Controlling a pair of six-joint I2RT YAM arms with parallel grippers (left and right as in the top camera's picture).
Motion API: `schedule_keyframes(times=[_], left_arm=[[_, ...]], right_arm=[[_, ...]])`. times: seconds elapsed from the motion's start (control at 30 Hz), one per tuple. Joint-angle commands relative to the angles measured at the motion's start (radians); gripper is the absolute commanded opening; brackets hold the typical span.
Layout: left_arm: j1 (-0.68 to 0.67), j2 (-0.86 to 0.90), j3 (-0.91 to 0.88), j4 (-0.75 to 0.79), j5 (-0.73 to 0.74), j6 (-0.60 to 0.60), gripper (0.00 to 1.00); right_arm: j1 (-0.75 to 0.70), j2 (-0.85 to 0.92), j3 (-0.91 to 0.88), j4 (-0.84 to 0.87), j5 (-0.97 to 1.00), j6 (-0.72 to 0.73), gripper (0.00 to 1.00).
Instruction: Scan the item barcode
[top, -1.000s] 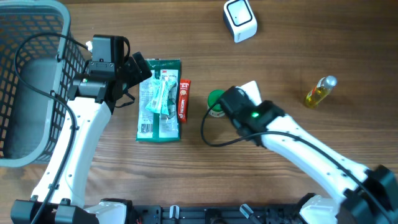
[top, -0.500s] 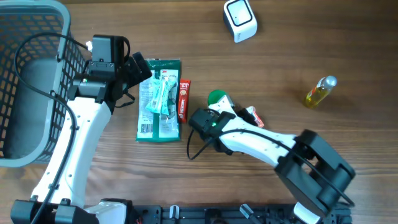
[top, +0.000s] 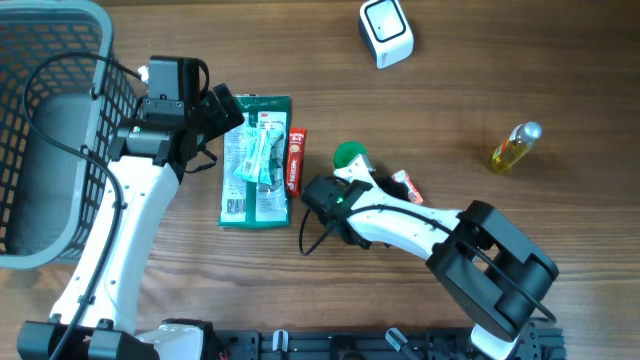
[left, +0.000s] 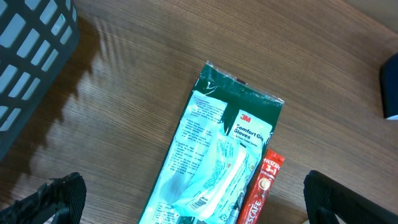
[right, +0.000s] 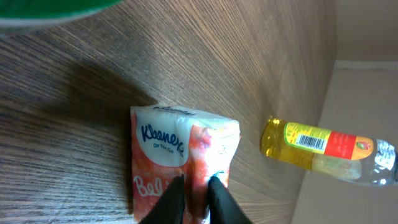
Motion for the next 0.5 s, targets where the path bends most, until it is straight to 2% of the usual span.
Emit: schedule_keyframes(times=[0.0,0.17,0.3,0.4,0.47], left_arm=[[0.003,-0.004,0.012,0.0,-0.006,0.001,1.0],[0.003,-0.004,0.013,-0.001,-0.006,0.001,1.0],[0.003,-0.004,0.012,-0.001,-0.006,0.001,1.0],[0.003,-0.004,0.012,-0.001,-0.006,0.001,1.0],[0.003,-0.004,0.012,-0.001,-0.006,0.002,1.0]], right_arm=[[0.002,0.008,0.015,0.002,-0.023,0.01,0.24],[0.002,-0.065,0.016,0.004,-0.023,-0.064,0.4],[0.002,-0.206,0.016,0.023,-0.024,-0.069,0.45],[-0.006,-0.297,0.016,0.028,-0.047,-0.069,0.58],[-0.046,-0.359,0.016,0.053,-0.188,-0.079,0.72]])
